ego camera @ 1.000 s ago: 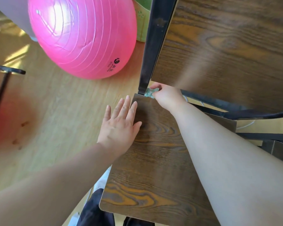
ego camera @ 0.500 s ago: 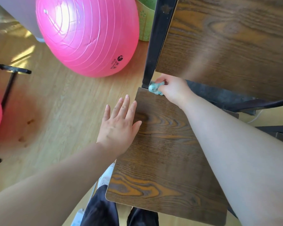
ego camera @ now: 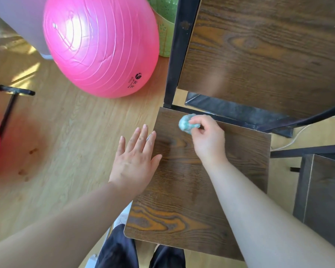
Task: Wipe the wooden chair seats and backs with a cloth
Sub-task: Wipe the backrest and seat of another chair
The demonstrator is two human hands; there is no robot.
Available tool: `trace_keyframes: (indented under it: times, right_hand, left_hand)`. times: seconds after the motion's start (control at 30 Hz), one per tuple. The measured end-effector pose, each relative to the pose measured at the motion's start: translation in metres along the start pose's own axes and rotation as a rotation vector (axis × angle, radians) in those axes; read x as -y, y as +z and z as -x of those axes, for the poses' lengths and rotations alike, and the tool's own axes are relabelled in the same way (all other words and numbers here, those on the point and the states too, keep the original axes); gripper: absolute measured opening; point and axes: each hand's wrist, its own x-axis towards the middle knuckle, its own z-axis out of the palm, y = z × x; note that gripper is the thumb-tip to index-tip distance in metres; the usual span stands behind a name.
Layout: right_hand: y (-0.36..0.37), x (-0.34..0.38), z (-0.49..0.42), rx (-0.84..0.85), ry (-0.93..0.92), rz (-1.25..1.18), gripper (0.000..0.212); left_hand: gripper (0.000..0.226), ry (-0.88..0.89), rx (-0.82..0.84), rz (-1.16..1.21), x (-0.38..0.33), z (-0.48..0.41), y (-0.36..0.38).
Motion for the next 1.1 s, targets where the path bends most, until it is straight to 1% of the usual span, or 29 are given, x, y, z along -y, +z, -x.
trace_keyframes:
  times: [0.03,0.1,0.23,0.37,0.5,0.6,0.67,0.77,0.87,0.93,1.03,1.07,1.1]
  right_hand:
    - [-0.004,-0.005,-0.002,-0.054,-0.019,0.016,0.026]
    - [-0.008,-0.015,-0.004,-0.074,-0.023,0.066,0.024]
    - [0.001,-0.019,-0.003,0.001,0.006,0.162,0.019]
    - [0.011,-0.011,-0.006,0.018,-0.032,0.212,0.019]
    - [0.021,-0.001,-0.005,0.114,-0.106,0.261,0.019]
    - [0.031,0.005,-0.004,0.169,-0.159,0.308,0.026]
    - [0.035,0.008,-0.004,0.148,-0.152,0.331,0.03]
    - [0.043,0.013,-0.002,0.102,-0.185,0.331,0.021]
    - [0.062,0.02,0.004,0.105,-0.244,0.349,0.013]
    - [0.077,0.027,0.011,0.132,-0.289,0.374,0.011]
    - [0.095,0.04,0.02,0.227,-0.368,0.382,0.013]
    - [0.097,0.043,0.023,0.246,-0.375,0.369,0.013]
    - [0.096,0.045,0.025,0.23,-0.359,0.335,0.01]
  left_hand:
    - [0.067,0.0,0.002,0.001,0.001,0.0,0.0]
    - [0.067,0.002,0.006,0.003,0.003,-0.001,0.0]
    - [0.066,-0.006,0.015,0.001,0.007,-0.003,0.002]
    - [0.066,-0.009,0.01,0.014,0.013,-0.006,-0.002]
    - [0.066,-0.019,0.001,0.025,0.024,-0.009,-0.008]
    - [0.066,-0.036,-0.024,0.046,0.033,-0.009,-0.009]
    - [0.066,-0.045,-0.016,0.044,0.039,-0.008,-0.009]
    - [0.066,-0.054,-0.01,0.048,0.047,-0.006,-0.008]
    - [0.066,-0.072,-0.011,0.044,0.055,-0.003,-0.006]
    - [0.067,-0.083,-0.011,0.046,0.061,-0.001,-0.006]
    - [0.069,-0.099,-0.017,0.061,0.068,0.004,-0.006]
    - [0.069,-0.103,-0.018,0.06,0.07,0.005,-0.007]
    - [0.069,-0.105,-0.015,0.059,0.071,0.007,-0.008]
